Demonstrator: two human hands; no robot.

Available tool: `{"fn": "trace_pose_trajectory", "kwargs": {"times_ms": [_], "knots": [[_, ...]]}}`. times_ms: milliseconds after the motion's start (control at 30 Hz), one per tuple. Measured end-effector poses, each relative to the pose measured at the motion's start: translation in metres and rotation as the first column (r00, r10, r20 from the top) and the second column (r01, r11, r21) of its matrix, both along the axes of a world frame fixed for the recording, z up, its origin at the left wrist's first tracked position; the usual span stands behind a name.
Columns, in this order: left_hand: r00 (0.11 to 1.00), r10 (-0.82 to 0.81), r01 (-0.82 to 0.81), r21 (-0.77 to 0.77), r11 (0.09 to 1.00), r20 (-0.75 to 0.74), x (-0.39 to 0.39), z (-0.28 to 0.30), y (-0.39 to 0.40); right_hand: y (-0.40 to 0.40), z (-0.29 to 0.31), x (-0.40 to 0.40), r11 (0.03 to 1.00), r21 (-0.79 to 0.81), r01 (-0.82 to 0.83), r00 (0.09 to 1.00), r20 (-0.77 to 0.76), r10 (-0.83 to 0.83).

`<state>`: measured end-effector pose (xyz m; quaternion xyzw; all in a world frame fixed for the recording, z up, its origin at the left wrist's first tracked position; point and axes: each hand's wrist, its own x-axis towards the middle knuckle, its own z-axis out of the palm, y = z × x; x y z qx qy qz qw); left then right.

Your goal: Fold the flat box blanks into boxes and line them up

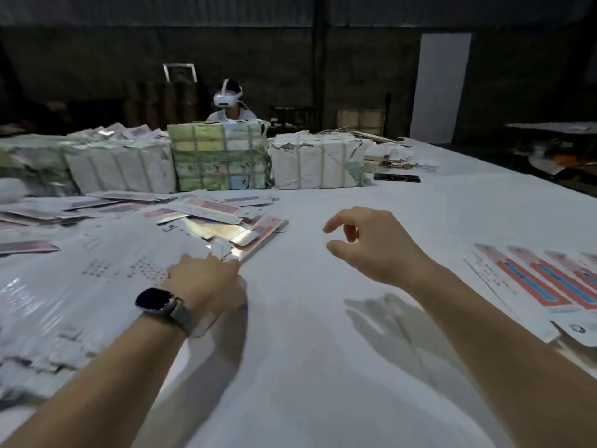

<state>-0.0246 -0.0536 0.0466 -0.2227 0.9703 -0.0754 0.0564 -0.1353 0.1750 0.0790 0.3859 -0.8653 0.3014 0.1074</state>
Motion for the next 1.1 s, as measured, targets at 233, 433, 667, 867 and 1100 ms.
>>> {"fn": "trace_pose_trajectory", "kwargs": {"times_ms": [233, 433, 667, 867, 1100], "knots": [[0.998, -0.058, 0.057, -0.073, 0.996, -0.014, -0.002, -0.004, 0.003, -0.014, -0.008, 0.02, 0.993, -0.001, -0.114, 0.992, -0.052, 0.114], [0.999, 0.037, -0.037, -0.002, 0.999, 0.006, 0.002, 0.003, -0.017, -0.018, -0.017, 0.019, 0.993, 0.015, -0.115, 0.99, -0.076, 0.116], [1.0, -0.016, 0.016, 0.025, 1.0, 0.01, 0.002, 0.009, -0.023, -0.019, -0.022, 0.018, 0.993, 0.01, -0.12, 0.99, -0.071, 0.12], [0.993, -0.062, 0.07, 0.086, 0.994, -0.099, 0.003, 0.022, -0.004, -0.02, -0.022, 0.018, 0.992, -0.023, -0.12, 0.99, -0.074, 0.118], [0.738, -0.051, 0.437, 0.419, 0.796, -0.673, -0.001, 0.05, 0.049, -0.023, -0.013, 0.022, 0.927, -0.354, -0.122, 0.992, -0.022, 0.122]]}}
